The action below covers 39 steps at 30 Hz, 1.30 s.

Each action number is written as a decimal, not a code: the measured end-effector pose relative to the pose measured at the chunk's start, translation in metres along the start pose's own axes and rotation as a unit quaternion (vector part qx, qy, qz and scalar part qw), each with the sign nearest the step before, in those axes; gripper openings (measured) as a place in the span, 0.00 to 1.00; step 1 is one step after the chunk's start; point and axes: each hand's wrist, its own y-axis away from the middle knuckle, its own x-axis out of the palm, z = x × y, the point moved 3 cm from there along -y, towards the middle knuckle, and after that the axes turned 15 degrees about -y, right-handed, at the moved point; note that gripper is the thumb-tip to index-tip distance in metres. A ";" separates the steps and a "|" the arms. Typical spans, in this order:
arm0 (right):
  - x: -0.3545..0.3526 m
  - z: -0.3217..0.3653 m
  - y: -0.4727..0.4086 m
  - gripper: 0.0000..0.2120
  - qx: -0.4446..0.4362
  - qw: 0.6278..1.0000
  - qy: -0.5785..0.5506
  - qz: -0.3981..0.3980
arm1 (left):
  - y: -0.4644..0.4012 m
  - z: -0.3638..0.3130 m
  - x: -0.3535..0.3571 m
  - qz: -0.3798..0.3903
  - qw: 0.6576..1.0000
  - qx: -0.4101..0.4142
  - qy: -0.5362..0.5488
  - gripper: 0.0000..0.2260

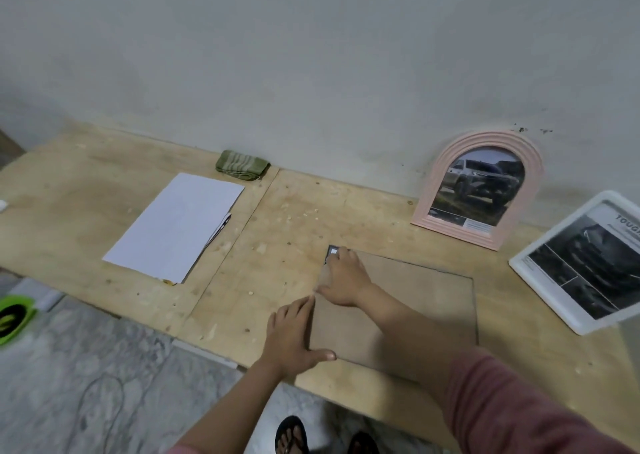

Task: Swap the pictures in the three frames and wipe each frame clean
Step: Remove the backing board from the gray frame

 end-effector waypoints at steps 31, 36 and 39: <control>-0.006 -0.009 -0.001 0.40 -0.073 0.996 0.047 0.028 | 0.009 -0.003 0.004 0.002 1.000 -0.019 -0.009 0.53; -0.010 -0.006 -0.006 0.43 -0.058 0.998 -0.011 0.030 | 0.009 -0.001 0.005 0.002 0.999 -0.013 -0.046 0.55; -0.009 -0.008 -0.006 0.43 -0.065 0.995 -0.067 0.017 | 0.008 0.000 0.006 -0.001 0.997 -0.005 -0.072 0.55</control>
